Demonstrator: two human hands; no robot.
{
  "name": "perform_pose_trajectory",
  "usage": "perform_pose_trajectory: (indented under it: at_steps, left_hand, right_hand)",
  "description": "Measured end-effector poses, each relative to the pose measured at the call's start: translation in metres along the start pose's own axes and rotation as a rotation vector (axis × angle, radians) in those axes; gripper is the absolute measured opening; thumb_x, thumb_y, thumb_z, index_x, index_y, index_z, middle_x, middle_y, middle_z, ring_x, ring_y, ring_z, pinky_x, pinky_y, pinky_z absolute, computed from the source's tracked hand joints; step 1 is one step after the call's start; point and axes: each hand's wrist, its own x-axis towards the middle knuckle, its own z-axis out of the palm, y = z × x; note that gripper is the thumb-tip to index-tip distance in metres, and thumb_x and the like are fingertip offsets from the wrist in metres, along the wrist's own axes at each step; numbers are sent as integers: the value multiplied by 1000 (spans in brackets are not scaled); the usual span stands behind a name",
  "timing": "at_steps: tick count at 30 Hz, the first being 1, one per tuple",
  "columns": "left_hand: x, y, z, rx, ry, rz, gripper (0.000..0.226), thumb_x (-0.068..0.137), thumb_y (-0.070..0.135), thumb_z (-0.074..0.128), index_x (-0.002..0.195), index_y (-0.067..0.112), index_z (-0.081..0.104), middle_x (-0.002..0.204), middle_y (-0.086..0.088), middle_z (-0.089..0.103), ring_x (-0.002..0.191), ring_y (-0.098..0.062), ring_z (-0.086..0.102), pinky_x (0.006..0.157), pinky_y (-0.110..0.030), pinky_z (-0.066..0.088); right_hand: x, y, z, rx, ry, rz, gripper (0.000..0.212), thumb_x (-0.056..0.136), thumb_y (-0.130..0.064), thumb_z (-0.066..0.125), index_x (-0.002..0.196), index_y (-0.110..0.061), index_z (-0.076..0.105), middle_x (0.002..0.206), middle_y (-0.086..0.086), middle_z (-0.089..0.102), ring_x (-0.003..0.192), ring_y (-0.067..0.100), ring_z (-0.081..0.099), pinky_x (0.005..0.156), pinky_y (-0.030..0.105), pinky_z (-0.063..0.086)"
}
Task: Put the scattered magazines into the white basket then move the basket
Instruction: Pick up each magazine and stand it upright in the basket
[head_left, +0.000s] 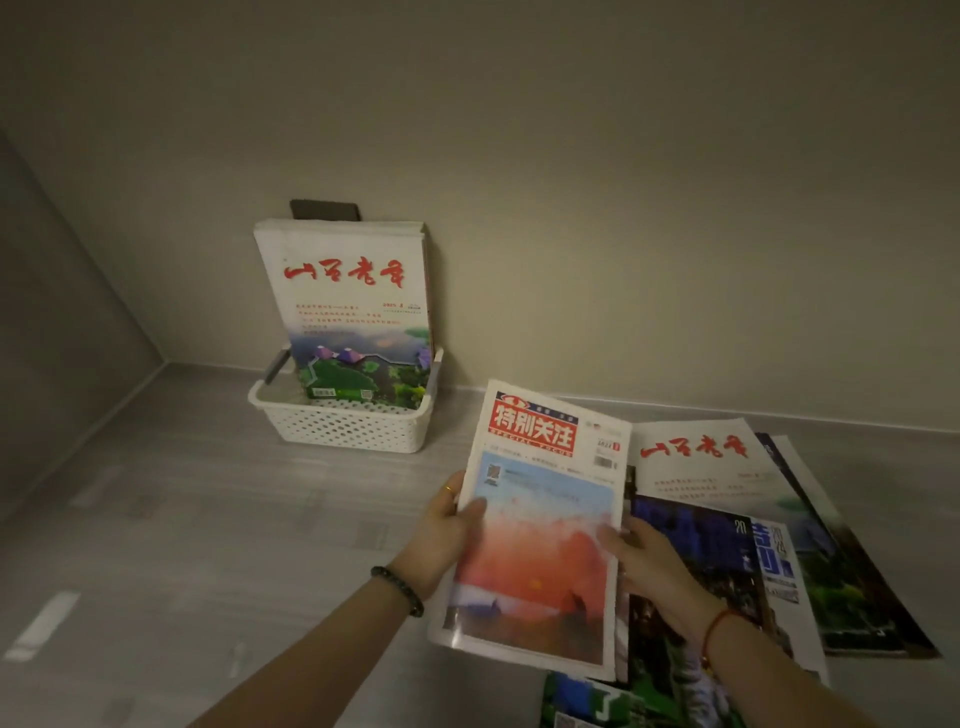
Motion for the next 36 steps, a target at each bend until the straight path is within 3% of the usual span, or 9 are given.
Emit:
perform_pose_trajectory:
  at_steps: [4, 8, 12, 14, 18, 23, 27, 33, 36]
  left_hand:
    - [0, 34, -22, -50, -18, 120, 35, 93, 9, 43, 127, 18, 44, 114, -8, 63, 87, -18, 66, 65, -24, 57]
    - [6, 70, -65, 30, 122, 226, 24, 91, 14, 48, 114, 21, 53, 108, -1, 65, 87, -7, 64, 64, -16, 54]
    - [16, 109, -119, 207, 272, 320, 15, 89, 23, 54, 101, 27, 60, 93, 19, 64, 79, 5, 61, 62, -13, 53]
    - [22, 128, -146, 220, 332, 338, 20, 89, 20, 54, 106, 19, 63, 99, 11, 66, 86, -6, 64, 76, -22, 55]
    - [42, 158, -196, 358, 377, 346, 27, 93, 18, 45, 115, 12, 59, 105, -2, 65, 91, -19, 63, 73, -23, 51]
    - [73, 169, -245, 404, 452, 330, 26, 91, 18, 50, 112, 8, 61, 109, -10, 67, 93, -22, 62, 89, -39, 52]
    - [100, 156, -272, 403, 501, 290, 24, 85, 18, 60, 104, 5, 67, 104, -11, 69, 90, -24, 63, 87, -39, 53]
    - [146, 114, -296, 336, 501, 171, 22, 79, 16, 68, 96, 4, 68, 100, -10, 69, 85, -21, 65, 80, -35, 56]
    - [165, 96, -302, 343, 527, 137, 9, 75, 17, 71, 76, 12, 63, 89, -4, 66, 74, -14, 61, 62, -23, 50]
  right_hand:
    - [1, -40, 15, 47, -37, -107, 26, 92, -15, 47, 114, -3, 57, 98, 10, 65, 90, 27, 62, 76, 40, 53]
    - [3, -98, 32, -56, -82, -256, 20, 91, -11, 49, 107, -12, 61, 103, 7, 65, 88, 21, 63, 74, 34, 54]
    - [7, -158, 67, -111, -62, -422, 25, 90, -4, 49, 114, 1, 56, 109, 13, 63, 89, 25, 61, 70, 26, 54]
    - [11, -187, 88, -104, -16, -508, 24, 89, -1, 49, 112, 5, 56, 112, 20, 63, 95, 33, 62, 77, 38, 54]
    - [26, -231, 132, -85, 48, -604, 24, 88, 0, 49, 111, 5, 58, 115, 24, 63, 101, 38, 61, 90, 53, 49]
    - [55, -256, 178, -131, 118, -637, 23, 90, -4, 47, 108, 2, 60, 111, 19, 65, 96, 34, 63, 84, 51, 53]
    - [81, -255, 202, -209, 257, -641, 19, 88, -8, 53, 97, -1, 68, 95, 13, 70, 78, 20, 60, 68, 23, 44]
    - [120, -238, 227, -260, 338, -573, 16, 85, -9, 57, 88, -1, 70, 86, 17, 71, 76, 29, 63, 75, 34, 51]
    - [138, -225, 237, -263, 365, -540, 14, 83, -11, 60, 87, -3, 71, 85, 16, 71, 73, 26, 62, 73, 31, 50]
